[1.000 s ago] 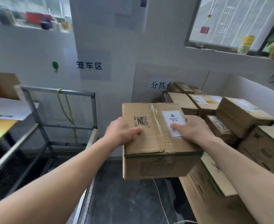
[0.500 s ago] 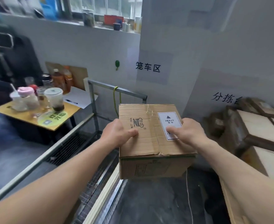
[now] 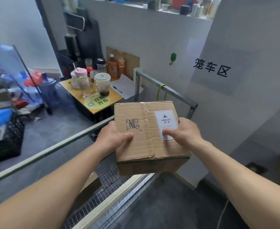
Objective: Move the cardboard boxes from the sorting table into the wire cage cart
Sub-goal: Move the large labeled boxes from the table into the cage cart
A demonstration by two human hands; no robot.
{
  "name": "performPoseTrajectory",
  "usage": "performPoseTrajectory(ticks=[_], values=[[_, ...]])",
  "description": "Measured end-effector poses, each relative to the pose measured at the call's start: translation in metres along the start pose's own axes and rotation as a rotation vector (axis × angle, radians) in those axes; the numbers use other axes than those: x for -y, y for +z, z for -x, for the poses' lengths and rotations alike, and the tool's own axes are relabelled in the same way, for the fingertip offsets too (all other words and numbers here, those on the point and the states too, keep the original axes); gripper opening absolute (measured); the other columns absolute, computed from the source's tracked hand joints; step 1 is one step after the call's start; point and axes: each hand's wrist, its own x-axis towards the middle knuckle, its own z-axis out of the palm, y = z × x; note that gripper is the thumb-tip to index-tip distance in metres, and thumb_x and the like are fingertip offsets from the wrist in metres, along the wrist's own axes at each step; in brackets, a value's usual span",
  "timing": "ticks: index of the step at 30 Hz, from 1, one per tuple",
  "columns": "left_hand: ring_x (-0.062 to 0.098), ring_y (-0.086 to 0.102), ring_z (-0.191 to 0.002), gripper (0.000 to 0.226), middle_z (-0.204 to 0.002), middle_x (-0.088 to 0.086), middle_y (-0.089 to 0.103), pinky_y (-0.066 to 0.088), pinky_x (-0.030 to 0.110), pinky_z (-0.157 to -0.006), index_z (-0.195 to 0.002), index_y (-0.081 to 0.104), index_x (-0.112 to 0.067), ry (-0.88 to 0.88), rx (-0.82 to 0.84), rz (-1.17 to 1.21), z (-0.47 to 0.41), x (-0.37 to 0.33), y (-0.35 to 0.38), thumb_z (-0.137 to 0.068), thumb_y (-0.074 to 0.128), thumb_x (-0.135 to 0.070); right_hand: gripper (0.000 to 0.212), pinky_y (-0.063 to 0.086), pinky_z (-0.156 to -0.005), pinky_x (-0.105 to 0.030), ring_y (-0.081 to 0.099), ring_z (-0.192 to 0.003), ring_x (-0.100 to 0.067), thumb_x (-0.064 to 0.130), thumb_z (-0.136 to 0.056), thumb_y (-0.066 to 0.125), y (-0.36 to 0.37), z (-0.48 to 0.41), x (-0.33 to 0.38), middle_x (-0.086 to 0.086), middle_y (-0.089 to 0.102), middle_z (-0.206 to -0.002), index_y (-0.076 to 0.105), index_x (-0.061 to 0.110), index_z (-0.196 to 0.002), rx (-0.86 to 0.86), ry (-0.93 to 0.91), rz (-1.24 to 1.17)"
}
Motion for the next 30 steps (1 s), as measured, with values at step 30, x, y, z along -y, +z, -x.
performPoseTrajectory(ticks=[30], values=[[0.018, 0.061, -0.098, 0.067, -0.109, -0.003, 0.062, 0.053, 0.035, -0.085, -0.118, 0.048, -0.019, -0.606, -0.11, 0.108, -0.151, 0.217, 0.039, -0.064, 0.088, -0.027, 0.064, 0.05, -0.079, -0.036, 0.061, -0.099, -0.018, 0.034, -0.065, 0.087, 0.287, -0.194, 0.03, 0.009, 0.061, -0.107, 0.051, 0.024, -0.117, 0.483, -0.038, -0.032]])
